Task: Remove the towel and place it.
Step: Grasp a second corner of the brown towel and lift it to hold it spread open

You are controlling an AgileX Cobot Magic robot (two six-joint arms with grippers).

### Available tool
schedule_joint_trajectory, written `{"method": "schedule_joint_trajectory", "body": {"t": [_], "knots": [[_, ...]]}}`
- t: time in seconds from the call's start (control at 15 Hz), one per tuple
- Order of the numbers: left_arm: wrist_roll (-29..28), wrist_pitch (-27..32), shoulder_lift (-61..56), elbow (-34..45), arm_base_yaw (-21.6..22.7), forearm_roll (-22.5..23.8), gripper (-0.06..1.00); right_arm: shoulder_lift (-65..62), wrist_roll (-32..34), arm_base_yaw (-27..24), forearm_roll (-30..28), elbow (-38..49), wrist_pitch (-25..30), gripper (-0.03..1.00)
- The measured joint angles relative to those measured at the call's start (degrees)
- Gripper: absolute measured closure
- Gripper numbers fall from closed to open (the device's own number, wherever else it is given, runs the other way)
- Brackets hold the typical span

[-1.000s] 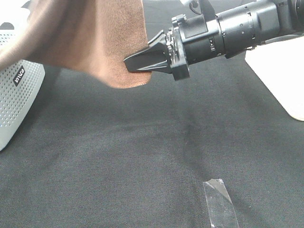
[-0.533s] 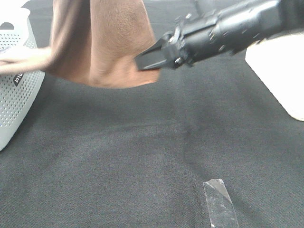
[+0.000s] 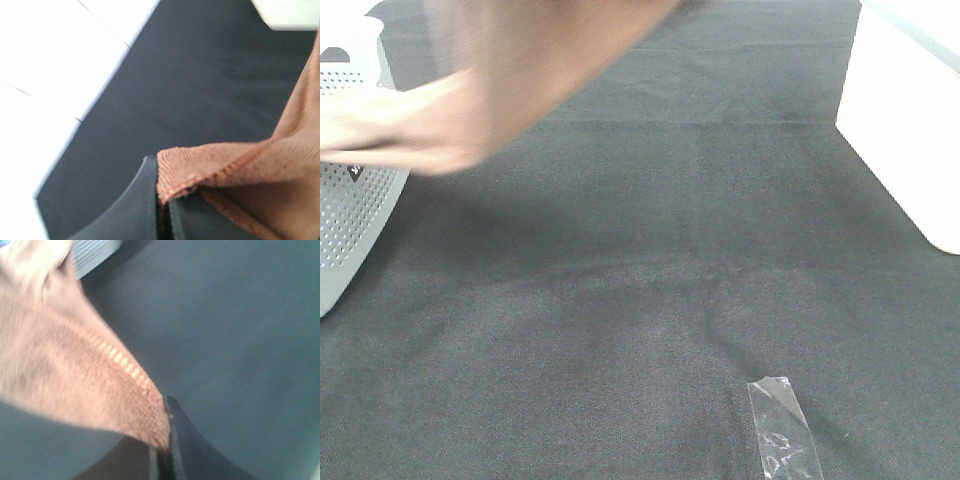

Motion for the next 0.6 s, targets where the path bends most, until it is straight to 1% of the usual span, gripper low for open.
{"method": "schedule_joint_trajectory", "body": {"t": [0.07,0.2,0.33,0.4,0.53,0.6], "knots": [[-0.34,-3.78,0.0,0.0,0.57,0.23,0.94,1.43,0.06,0.0,-2.35,-5.56,0.86,0.97],[-2.01,-11.97,0.23,0.0,2.86,0.57,0.94,4.76,0.4,0.0,-5.79,-15.01,0.63,0.97],[-2.58,-17.88,1.32,0.0,5.16,0.63,0.94,7.96,0.52,0.0,-9.05,-20.0,-0.34,0.97],[-2.58,-20.05,2.06,0.0,6.07,0.63,0.94,9.05,0.52,0.0,-10.66,-21.31,-2.35,0.97],[-2.58,-23.66,4.13,0.0,7.05,0.74,0.94,9.85,1.2,0.0,-14.15,-21.49,-9.11,0.97],[-2.58,-25.44,5.21,0.0,7.68,1.15,0.94,9.91,2.64,0.0,-15.3,-21.49,-12.83,0.97]]}}
